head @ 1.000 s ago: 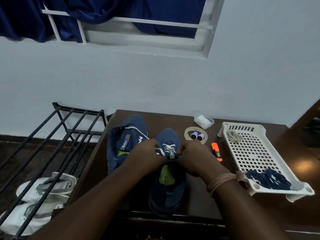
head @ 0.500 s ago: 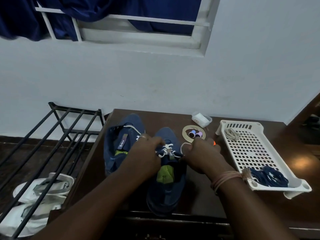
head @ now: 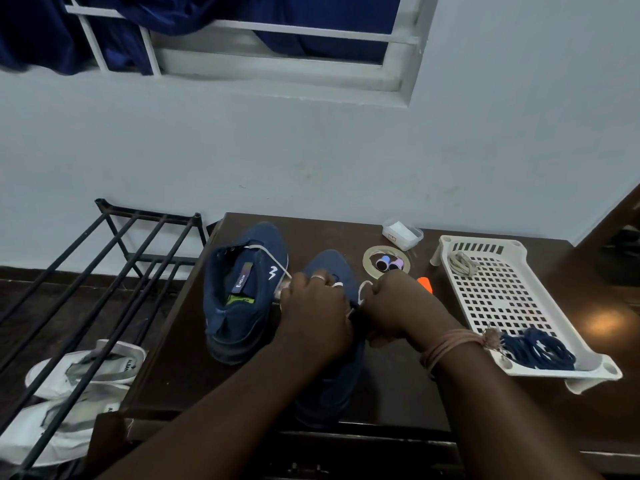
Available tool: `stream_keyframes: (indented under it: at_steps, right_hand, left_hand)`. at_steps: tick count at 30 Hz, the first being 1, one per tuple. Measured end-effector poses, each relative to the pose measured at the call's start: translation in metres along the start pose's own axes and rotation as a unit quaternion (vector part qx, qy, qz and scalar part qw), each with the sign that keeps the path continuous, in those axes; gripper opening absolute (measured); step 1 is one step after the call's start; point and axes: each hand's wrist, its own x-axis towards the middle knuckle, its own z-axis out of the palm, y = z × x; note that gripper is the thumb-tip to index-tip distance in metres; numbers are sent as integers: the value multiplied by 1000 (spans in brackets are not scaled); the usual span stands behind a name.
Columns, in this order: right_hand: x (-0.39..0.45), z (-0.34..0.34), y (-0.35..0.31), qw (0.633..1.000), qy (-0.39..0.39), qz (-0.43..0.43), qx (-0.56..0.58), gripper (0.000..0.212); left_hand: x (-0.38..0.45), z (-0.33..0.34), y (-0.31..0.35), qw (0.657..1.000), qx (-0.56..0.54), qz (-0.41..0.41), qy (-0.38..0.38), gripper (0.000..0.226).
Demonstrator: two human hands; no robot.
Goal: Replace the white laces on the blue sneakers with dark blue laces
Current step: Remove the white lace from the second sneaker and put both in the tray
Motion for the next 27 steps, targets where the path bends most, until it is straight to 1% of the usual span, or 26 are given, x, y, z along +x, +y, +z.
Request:
stream_keyframes:
  at_steps: [1, 2, 3, 4, 5, 6, 7, 8, 9, 10, 11, 13, 14, 15, 16, 18, 20, 21, 22, 23, 24, 25, 26, 27]
  right_hand:
    - [-1, -1, -2, 1000, -13, -3, 2, 19]
    - [1, -2, -1, 1000, -25, -1, -3, 16]
    - [-1, -5, -2, 999, -36, 8, 3, 14]
    - [-2, -7, -3, 999, -48, 15, -1, 13]
    - [-2, -9, -4, 998, -55, 17, -7, 13]
    - [-3, -10, -4, 998, -56, 15, -16, 14]
    - [-4, -10, -4, 998, -54, 15, -26, 14]
    - [-3, -10, -3, 998, -48, 15, -36, 15]
    - [-2, -10, -2, 998, -42, 13, -39, 14]
    - [-2, -10, -2, 998, -37, 11, -40, 13]
    - [-1, -10, -2, 999, -34, 10, -37, 13]
    - [0, -9, -1, 999, -40, 12, -26, 14]
    - [0, -8, -2, 999, -46, 15, -19, 15]
    - [0, -8, -2, 998, -52, 15, -13, 16]
    - [0, -7, -2, 998, -54, 14, -12, 18]
    - [0, -7, -3, 998, -56, 17, -10, 19]
    - [0, -7, -2, 998, -56, 18, -14, 19]
    - [0, -7, -2, 998, -56, 20, -15, 18]
    - [0, -7, -2, 998, -56, 21, -16, 18]
    - [-1, -8, -3, 998, -53, 20, -22, 18]
    - [-1, -9, -2, 998, -49, 17, -30, 19]
    - [-1, -9, -2, 998, -45, 15, -38, 20]
    - [-1, -9, -1, 998, -45, 14, -39, 21]
    - [-2, -9, -1, 998, -49, 16, -36, 21]
  left_hand:
    - [2, -4, 0, 999, -44, -24, -14, 25]
    - [4, -9, -1, 990, -130, -54, -23, 19]
    - [7, -13, -4, 961, -258, -88, -40, 11]
    - [9, -17, -6, 909, -394, -120, -66, 10]
    - [10, -19, -7, 850, -499, -145, -79, 12]
    - [11, -21, -9, 806, -564, -160, -77, 14]
    - [11, -21, -11, 781, -599, -164, -64, 16]
    - [10, -20, -12, 767, -619, -162, -53, 20]
    - [10, -21, -13, 768, -620, -152, -46, 24]
    - [10, -22, -13, 790, -597, -137, -41, 26]
    - [11, -24, -14, 828, -547, -120, -39, 29]
    - [13, -25, -19, 918, -389, -71, -39, 30]
    - [14, -24, -21, 952, -300, -37, -43, 26]
    - [14, -25, -23, 976, -212, -6, -50, 21]
    - [12, -26, -23, 991, -126, 18, -50, 21]
    - [10, -28, -22, 998, 0, 66, 1, 27]
    - [8, -28, -20, 992, 79, 85, 49, 31]
    - [6, -30, -18, 989, 109, 83, 54, 29]
    - [5, -32, -16, 990, 116, 78, 36, 25]
    - [5, -36, -14, 995, 75, 65, 4, 21]
    - [5, -39, -14, 998, -33, 41, -26, 19]
    - [6, -45, -14, 973, -226, -14, -44, 21]
    - [7, -53, -14, 896, -435, -70, -49, 23]
    - [9, -59, -17, 802, -585, -116, -32, 26]
